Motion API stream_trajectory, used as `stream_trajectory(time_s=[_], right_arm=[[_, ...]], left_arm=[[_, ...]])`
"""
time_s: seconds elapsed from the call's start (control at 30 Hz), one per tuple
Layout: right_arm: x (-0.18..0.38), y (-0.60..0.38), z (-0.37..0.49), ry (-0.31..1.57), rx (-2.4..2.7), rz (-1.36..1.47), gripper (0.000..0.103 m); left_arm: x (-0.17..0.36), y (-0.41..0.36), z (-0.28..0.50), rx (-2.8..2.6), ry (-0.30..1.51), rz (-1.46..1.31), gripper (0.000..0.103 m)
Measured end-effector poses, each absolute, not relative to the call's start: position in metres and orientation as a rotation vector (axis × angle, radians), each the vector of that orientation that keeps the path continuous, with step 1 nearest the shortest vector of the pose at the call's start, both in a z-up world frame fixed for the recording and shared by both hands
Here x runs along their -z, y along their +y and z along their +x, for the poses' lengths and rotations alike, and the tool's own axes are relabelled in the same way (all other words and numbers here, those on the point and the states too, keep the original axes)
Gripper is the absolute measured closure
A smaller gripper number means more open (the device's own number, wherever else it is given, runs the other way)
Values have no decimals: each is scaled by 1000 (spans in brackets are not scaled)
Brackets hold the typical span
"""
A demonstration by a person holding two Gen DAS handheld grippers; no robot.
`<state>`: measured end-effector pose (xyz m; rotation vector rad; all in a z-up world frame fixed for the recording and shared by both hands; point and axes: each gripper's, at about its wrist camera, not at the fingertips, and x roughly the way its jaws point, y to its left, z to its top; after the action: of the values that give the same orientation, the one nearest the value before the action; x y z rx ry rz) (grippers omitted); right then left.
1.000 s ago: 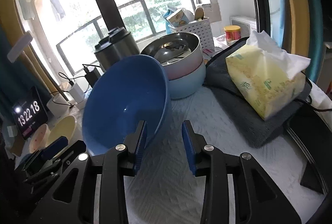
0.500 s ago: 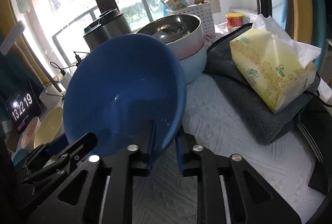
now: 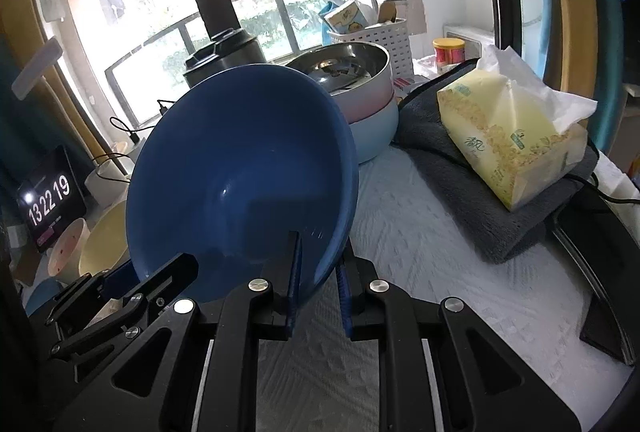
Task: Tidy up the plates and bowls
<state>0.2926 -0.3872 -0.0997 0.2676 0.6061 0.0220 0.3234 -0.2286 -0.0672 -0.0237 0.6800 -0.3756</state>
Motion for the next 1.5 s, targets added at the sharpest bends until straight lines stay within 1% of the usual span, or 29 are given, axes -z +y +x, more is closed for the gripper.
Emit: stream_trajectory(time_s=[0.57,0.97,1.5], right_arm=[[86,-362,241,578,-33,239,85],[87,-332,208,580,-60,219,85],[89,-281,187,606,-136,177,84]], left_arm=[[49,-200,268,370,647,-46,61],[47,-167,235,356,642,-69,61],[49,-118,205,279,656,-107,61]])
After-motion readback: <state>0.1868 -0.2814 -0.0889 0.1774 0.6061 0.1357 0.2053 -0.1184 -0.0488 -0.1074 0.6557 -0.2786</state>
